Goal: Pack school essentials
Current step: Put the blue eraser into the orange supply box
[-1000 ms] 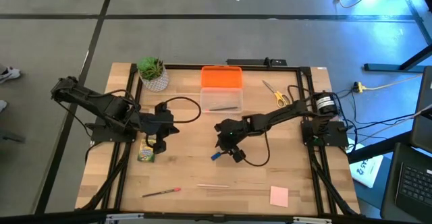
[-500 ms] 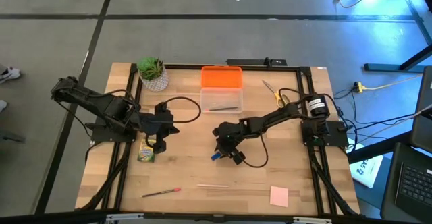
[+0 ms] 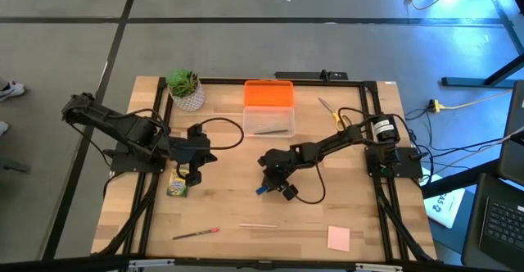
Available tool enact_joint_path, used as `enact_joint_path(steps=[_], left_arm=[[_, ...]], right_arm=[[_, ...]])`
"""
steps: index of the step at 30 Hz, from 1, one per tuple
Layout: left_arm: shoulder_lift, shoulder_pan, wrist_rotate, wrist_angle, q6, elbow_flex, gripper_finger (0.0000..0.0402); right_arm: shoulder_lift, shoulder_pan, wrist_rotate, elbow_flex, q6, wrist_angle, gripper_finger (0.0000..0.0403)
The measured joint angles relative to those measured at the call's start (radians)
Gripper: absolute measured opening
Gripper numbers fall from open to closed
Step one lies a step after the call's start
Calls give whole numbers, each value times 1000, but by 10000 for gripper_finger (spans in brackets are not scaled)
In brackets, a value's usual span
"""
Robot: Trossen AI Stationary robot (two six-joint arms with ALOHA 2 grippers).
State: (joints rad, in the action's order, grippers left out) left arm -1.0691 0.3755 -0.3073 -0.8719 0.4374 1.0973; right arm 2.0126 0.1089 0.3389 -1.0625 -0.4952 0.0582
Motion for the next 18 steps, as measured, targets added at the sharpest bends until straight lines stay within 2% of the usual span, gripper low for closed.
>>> enact_joint_path(steps=[13, 18], left_arm=[[0, 0, 0, 0, 5, 0, 0], [0, 0, 0, 0, 6, 0, 0]], right_arm=[[-2, 0, 0, 0, 128, -29, 87], [-2, 0, -1, 1, 205, -19, 78]])
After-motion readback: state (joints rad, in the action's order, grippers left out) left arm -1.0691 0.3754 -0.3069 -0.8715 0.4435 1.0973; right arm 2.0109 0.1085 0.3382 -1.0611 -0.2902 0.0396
